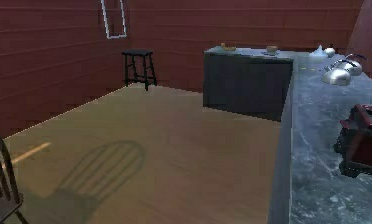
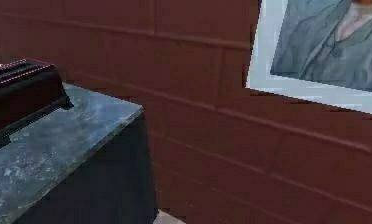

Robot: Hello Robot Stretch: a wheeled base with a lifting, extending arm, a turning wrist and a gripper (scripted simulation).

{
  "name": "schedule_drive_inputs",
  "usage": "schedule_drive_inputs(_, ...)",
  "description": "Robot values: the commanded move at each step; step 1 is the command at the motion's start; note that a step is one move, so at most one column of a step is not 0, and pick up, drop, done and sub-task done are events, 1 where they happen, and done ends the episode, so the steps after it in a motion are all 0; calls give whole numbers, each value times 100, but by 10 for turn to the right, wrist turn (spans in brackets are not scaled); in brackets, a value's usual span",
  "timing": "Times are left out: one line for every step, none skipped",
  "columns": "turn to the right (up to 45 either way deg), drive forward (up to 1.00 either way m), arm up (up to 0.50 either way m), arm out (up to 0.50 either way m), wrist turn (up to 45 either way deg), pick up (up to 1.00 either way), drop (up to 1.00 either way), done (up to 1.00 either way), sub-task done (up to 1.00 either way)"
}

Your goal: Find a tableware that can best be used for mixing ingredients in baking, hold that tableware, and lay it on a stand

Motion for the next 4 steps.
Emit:
schedule_drive_inputs(0,70,0,0,0,0,0,0,0)
schedule_drive_inputs(270,0,0,0,0,0,0,0,0)
schedule_drive_inputs(0,100,0,0,0,0,0,0,0)
schedule_drive_inputs(0,80,0,0,0,0,0,0,0)
